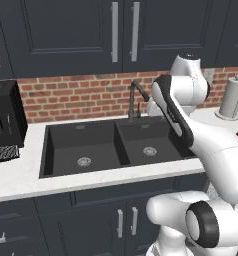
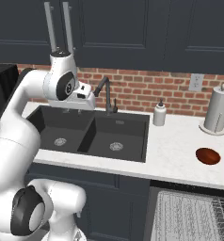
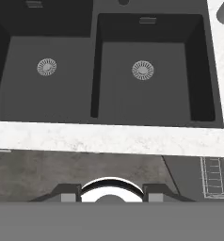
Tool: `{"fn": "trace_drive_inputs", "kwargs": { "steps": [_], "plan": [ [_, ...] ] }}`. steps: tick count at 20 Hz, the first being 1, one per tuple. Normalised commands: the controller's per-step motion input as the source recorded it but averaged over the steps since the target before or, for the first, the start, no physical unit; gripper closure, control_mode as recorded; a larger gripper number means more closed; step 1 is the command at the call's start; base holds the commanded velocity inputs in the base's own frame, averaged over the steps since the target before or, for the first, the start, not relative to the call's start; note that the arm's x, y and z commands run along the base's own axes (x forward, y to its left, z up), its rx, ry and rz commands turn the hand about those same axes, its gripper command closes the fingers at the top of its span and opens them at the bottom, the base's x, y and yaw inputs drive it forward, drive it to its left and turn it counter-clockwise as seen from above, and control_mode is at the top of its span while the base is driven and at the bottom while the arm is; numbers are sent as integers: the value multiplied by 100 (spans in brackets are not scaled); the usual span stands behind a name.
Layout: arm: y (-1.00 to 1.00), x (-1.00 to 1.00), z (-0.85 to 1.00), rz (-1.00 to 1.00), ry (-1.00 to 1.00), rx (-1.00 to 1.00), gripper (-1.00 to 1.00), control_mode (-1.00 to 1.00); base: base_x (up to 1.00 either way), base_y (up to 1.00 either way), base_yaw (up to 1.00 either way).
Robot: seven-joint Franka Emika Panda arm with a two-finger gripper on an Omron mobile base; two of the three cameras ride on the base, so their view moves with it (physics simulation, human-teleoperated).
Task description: Pick up the cup and bowl from the counter, place them in the dishwasher, and close the dishwasher door.
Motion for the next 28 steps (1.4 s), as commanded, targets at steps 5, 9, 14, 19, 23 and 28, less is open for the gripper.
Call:
{"fn": "trace_drive_inputs", "kwargs": {
  "steps": [5, 9, 14, 19, 23, 28],
  "plan": [
    [0, -47, 0, 0, -5, 0, -100, -100, 0, 0, 0],
    [0, -97, 1, 0, -24, 0, -100, -100, 0, 0, 0],
    [-1, -100, 0, 0, -26, 4, -100, -100, 0, 0, 0],
    [0, -72, 0, -5, -17, 1, -100, -100, 0, 0, 0],
    [0, -33, 3, -10, -1, 0, -100, -100, 0, 0, 0],
    [0, -5, 11, -9, 0, 0, -100, 100, -2, 0, -2]
  ]
}}
